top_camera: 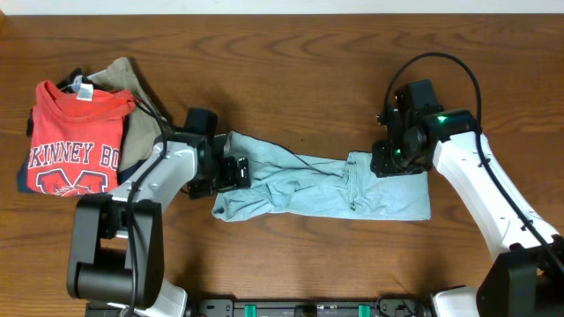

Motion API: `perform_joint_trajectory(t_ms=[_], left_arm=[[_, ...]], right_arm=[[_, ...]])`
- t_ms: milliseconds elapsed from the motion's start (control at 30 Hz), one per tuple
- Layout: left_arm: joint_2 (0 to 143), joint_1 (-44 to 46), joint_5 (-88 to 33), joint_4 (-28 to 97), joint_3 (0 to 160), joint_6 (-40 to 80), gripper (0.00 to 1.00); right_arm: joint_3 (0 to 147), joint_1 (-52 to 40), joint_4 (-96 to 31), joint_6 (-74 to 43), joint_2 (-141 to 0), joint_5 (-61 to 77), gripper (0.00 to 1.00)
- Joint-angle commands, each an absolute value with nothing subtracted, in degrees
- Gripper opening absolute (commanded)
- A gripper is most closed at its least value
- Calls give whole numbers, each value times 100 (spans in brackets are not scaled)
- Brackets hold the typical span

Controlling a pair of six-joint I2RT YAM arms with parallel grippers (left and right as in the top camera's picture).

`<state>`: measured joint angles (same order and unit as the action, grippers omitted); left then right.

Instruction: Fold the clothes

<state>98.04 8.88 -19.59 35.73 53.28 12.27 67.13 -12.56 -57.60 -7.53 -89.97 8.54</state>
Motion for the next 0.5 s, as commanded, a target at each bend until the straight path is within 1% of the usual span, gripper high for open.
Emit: perform_joint_trajectory(t_ms=[0, 67, 133, 167, 267, 333, 367, 467], left_arm=[[9887, 897, -2504, 3212, 4950, 1212, 95], [9887, 897, -2558, 3022, 4840, 1214, 89], [9887, 897, -2556, 2965, 4818, 1212, 79], [9887, 897, -2556, 2945, 4818, 1212, 72], [9887, 895, -2554, 2932, 4823, 1212, 39], [9878, 893, -2547, 2891, 4829, 1192, 13], [9872, 869, -2545, 2880, 4853, 1129, 6], [9826, 716, -2226, 3046, 5063, 1125, 6]], right_arm=[[6785, -1177, -5774, -875, -8969, 836, 44], [6785, -1177, -5776, -875, -8969, 836, 44], [6785, -1177, -5776, -873, -8969, 836, 44], [6785, -1175, -5787, -873, -8969, 829, 44], [6785, -1125, -5828, -875, -8969, 622, 44], [6785, -1072, -5876, -880, -8969, 443, 44], [6785, -1017, -5916, -930, -8969, 301, 44], [6785, -799, -6036, -985, -8969, -23, 44]])
